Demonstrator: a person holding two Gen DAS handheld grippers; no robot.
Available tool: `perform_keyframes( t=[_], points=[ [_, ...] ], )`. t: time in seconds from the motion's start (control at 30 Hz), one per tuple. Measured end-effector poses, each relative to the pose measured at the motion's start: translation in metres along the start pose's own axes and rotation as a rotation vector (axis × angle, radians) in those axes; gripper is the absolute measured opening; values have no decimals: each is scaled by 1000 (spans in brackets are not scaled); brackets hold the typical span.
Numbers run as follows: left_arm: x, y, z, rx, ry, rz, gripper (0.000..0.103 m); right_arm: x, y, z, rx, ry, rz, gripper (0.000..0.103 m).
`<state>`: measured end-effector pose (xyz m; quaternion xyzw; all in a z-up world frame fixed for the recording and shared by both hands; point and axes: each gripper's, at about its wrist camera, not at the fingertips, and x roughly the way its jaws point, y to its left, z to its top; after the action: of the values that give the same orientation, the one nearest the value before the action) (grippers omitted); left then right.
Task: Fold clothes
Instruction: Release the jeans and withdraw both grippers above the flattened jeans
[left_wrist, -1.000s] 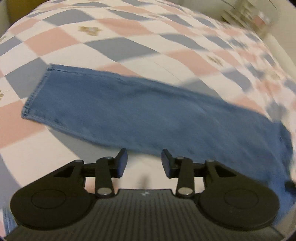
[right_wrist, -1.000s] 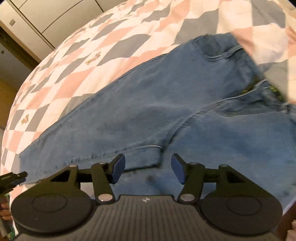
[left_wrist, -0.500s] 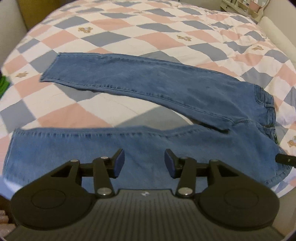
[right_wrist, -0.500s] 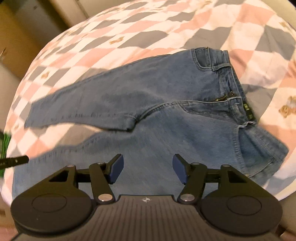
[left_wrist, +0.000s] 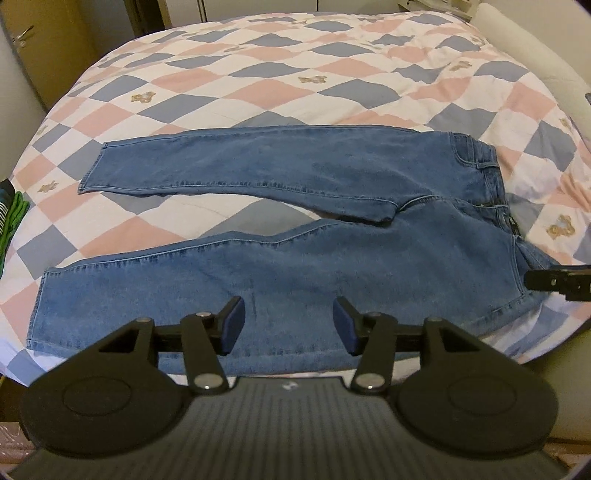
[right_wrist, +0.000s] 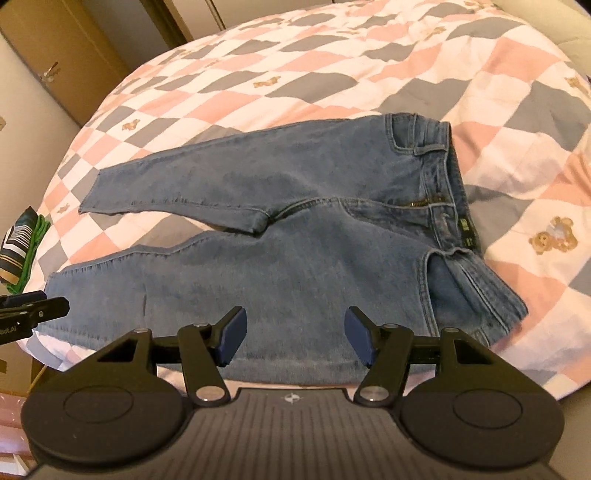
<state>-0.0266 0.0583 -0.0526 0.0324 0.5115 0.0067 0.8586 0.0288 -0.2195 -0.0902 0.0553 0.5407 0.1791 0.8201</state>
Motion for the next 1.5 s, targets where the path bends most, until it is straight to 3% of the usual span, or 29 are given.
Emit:
perform_keyframes(
  t=[0.4,1.07,1.5],
  points=[
    [-4,48,-21,86,28,-20,54,-4,43,-34,47,-1,-53,62],
    [1,163,-52,60,90,-9,56,23,127,-57,97,25,-114,62],
    [10,189,-57,46,143,-17,56,35,169,-55,57,64,-137,62]
  ],
)
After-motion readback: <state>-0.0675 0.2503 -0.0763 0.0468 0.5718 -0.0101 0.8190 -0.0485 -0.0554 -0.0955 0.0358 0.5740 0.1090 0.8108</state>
